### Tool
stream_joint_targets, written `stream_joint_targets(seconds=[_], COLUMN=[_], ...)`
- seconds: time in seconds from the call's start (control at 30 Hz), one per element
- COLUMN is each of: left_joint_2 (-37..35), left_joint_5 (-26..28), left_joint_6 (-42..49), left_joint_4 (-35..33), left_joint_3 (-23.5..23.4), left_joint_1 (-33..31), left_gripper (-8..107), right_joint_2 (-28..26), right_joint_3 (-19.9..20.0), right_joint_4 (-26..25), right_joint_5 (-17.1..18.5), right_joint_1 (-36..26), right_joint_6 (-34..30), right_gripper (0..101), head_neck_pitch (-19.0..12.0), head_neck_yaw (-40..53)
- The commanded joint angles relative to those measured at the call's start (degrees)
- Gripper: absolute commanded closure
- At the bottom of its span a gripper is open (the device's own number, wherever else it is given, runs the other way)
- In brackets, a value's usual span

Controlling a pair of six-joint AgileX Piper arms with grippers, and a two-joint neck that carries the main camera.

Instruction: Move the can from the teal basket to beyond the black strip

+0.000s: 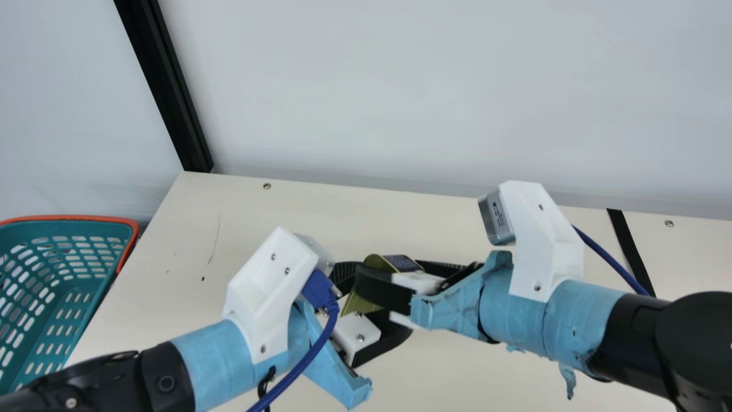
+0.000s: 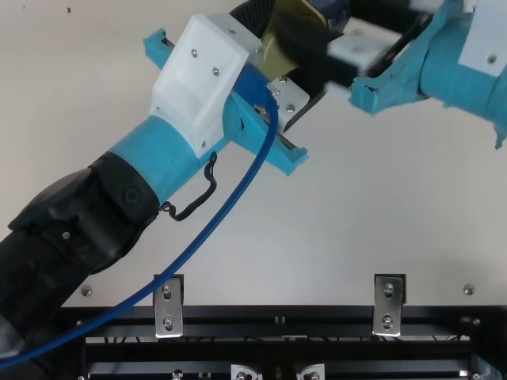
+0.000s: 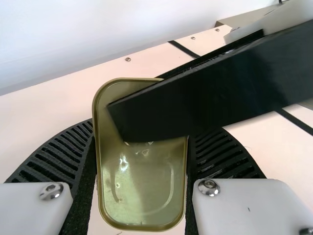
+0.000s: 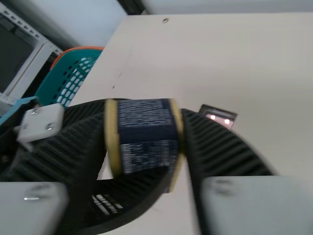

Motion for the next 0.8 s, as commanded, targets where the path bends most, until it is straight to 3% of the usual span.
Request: stream_joint_targets(seconds=[0.0,0.33,0.37,0.4,0.77], left_joint_2=[0.0,0.0,0.0,0.0,0.0], left_joint_5=[0.0,0.0,0.0,0.0,-0.1], left_joint_6=[0.0,0.0,0.0,0.0,0.0], left_joint_4=[0.0,0.0,0.0,0.0,0.0], left_joint_3=[0.0,0.0,0.0,0.0,0.0], left_joint_1=[0.0,0.0,0.0,0.0,0.0], left_gripper=[89,89,72,9,9], right_joint_2=[0.0,0.0,0.0,0.0,0.0], right_joint_3=[0.0,0.0,0.0,0.0,0.0], right_joint_4=[0.0,-0.1,-0.1,-0.2,-0.9], right_joint_5=[0.0,0.0,0.0,0.0,0.6], right_joint_1=[0.0,-0.1,-0.1,-0.1,-0.1], right_joint_6=[0.0,-0.1,-0.1,-0.1,-0.1], right_gripper=[101,101,101,101,101], head_neck_pitch=[-0.5,-0.5,-0.5,-0.5,-0.5], head_neck_yaw=[-0.1,-0.1,-0.1,-0.1,-0.1])
